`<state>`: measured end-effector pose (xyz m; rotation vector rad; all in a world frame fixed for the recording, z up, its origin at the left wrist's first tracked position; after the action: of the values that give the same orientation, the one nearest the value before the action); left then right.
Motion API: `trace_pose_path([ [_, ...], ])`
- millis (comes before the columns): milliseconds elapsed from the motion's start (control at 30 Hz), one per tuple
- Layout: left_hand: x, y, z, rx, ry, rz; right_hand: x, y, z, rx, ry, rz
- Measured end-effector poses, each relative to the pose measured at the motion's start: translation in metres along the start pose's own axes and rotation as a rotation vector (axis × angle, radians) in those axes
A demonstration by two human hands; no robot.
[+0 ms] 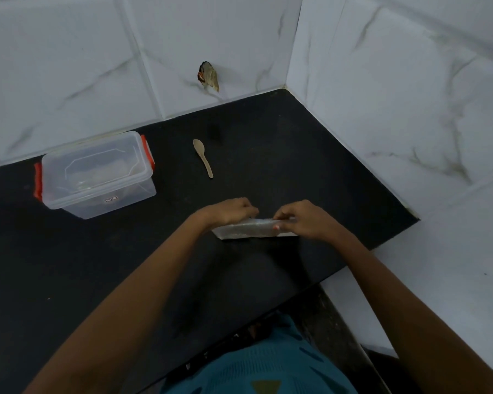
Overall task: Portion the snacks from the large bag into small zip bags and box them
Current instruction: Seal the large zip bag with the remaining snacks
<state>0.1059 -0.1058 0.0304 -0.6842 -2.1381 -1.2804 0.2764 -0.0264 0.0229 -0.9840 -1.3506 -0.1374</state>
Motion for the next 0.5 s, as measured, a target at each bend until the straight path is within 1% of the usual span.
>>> trace_pose_path([
  [67, -0.003, -0.005, 0.000, -0.103, -0.005, 0.169, -0.002, -0.001, 0.001, -0.023, 0.017, 0.010],
  [133, -0.004, -0.009, -0.003, -0.213, 0.050, 0.394, -0.004, 0.000, 0.001, -0.034, 0.029, -0.002],
  [200, -0.004, -0.012, -0.009, -0.241, 0.121, 0.475, -0.006, 0.002, 0.001, -0.053, 0.031, 0.023],
  [300, -0.007, -0.017, -0.012, -0.230, 0.166, 0.376, -0.009, 0.005, 0.003, -0.110, 0.032, 0.127],
  [400, -0.012, -0.022, -0.012, -0.162, 0.226, 0.304, -0.016, 0.007, 0.004, -0.130, 0.022, 0.220],
  [500, -0.020, -0.026, -0.009, -0.120, 0.230, 0.247, -0.021, 0.009, 0.005, -0.136, 0.009, 0.232],
])
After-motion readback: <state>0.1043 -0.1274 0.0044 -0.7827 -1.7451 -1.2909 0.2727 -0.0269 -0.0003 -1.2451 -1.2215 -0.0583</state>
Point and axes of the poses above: each hand's wrist, its own z-axis towards the middle knuckle, its own x-axis out of the back of the hand, y = z × x, the point moved 1 cm from there along z, towards the middle knuckle, and after that the axes turned 15 degrees about y, right-handed, at the moved point
